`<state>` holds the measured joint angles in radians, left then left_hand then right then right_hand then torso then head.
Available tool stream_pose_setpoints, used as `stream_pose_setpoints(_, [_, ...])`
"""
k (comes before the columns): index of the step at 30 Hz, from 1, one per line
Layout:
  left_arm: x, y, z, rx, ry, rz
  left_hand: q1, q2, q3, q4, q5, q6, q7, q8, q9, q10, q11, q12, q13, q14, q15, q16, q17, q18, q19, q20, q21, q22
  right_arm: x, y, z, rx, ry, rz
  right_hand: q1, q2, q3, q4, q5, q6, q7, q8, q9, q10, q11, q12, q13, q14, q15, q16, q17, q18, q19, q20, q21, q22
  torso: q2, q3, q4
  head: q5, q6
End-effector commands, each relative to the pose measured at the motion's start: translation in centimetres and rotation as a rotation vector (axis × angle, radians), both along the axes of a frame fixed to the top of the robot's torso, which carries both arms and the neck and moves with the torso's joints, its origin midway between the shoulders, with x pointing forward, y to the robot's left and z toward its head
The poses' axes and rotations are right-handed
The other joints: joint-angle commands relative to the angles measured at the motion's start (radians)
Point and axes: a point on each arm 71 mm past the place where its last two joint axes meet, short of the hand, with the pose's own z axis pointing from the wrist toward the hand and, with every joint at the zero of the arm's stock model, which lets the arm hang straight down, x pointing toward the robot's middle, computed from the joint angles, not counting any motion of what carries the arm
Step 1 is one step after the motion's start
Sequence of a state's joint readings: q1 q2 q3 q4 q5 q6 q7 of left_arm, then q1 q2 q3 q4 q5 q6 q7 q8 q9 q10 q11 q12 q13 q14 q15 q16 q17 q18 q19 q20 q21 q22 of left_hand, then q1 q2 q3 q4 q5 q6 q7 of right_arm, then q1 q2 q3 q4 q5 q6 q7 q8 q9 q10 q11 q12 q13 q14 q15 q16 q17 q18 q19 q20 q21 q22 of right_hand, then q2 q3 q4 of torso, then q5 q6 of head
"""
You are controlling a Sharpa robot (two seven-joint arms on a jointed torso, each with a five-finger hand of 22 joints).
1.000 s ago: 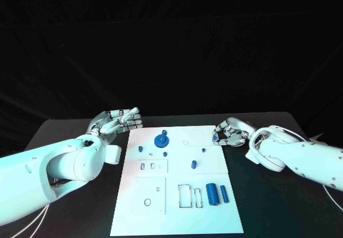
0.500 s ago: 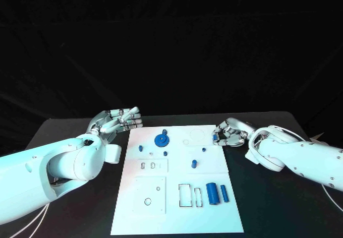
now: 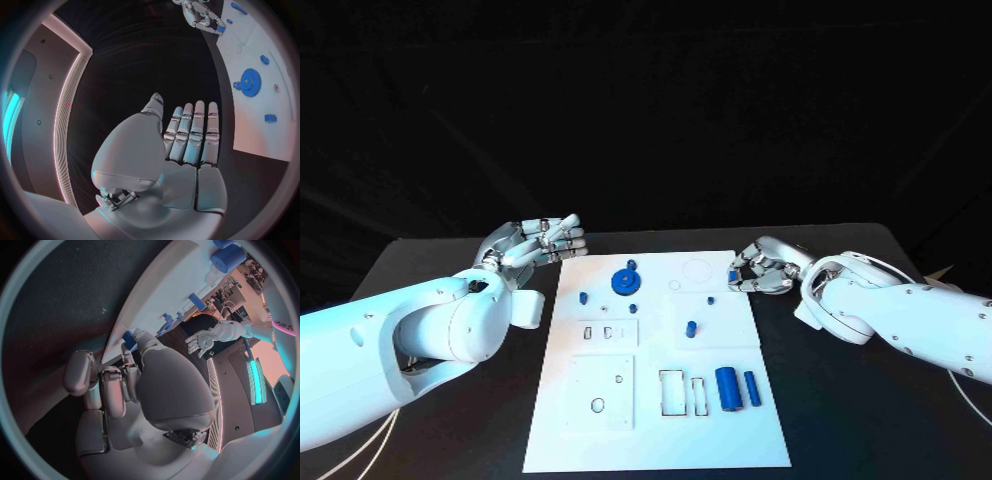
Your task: Assemble the parts on the task board
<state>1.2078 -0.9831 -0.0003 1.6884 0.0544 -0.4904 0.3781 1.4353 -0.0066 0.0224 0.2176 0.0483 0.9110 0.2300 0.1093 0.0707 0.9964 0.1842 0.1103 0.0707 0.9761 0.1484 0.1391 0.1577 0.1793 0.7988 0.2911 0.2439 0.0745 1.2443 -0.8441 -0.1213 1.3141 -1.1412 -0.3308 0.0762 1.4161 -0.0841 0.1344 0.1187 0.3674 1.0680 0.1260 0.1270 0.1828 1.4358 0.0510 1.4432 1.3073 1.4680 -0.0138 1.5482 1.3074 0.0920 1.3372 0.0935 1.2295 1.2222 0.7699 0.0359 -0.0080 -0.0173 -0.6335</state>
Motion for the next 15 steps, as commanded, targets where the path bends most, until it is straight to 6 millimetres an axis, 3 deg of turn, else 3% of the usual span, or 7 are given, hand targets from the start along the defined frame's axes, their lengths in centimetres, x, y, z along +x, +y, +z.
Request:
stream_pose_setpoints(1, [0.0,-0.2,0.1,-0.009,-0.008,-0.016,0.011,0.0,0.0,-0.006,0.0,0.007,-0.002,-0.006,0.0,0.0,-0.001,-0.006,-0.001,0.008,0.001,-0.004,0.001,-0.005,-0.006,-0.002,-0.004,-0.001,0.0,0.1,0.1,0.009,-0.02,-0.011,0.007,0.024,0.016,-0.002,-0.019,0.019,-0.008,0.013,0.007,0.004,-0.012,0.005,0.097,0.093,-0.012,0.004,0.222,-0.003,0.008,-0.006,0.011,0.008,0.001,0.0001,0.0004,-0.001,-0.001])
stream_pose_setpoints(7, [0.0,-0.2,0.1,-0.009,-0.007,-0.016,0.011,0.0,0.0,-0.006,0.0,0.007,-0.002,-0.006,0.0,0.0,-0.001,-0.006,-0.001,0.008,0.001,-0.004,0.001,-0.005,-0.006,-0.002,-0.004,-0.001,0.0,0.2,0.4,0.033,-0.049,-0.039,0.022,0.056,0.048,-0.013,-0.049,0.038,-0.023,0.03,0.016,0.017,-0.025,0.013,0.109,0.095,-0.024,0.009,0.232,-0.007,0.02,-0.018,0.025,0.026,0.0,0.0002,0.0001,0.0,-0.005])
stream_pose_setpoints(15, [0.0,-0.1,0.1,-0.008,-0.006,-0.014,0.011,0.0,0.0,-0.006,0.0,0.007,-0.002,-0.006,0.0,0.0,-0.001,-0.006,-0.001,0.008,0.001,-0.004,0.001,-0.005,-0.006,-0.002,-0.004,-0.001,-0.8,1.3,1.2,0.054,-0.07,-0.036,0.019,0.052,0.055,-0.018,-0.059,0.033,-0.022,0.031,0.018,0.017,-0.025,0.013,0.109,0.096,-0.025,0.011,0.237,-0.01,0.027,-0.021,0.034,0.036,-0.002,-0.0008,-0.0002,0.003,-0.01])
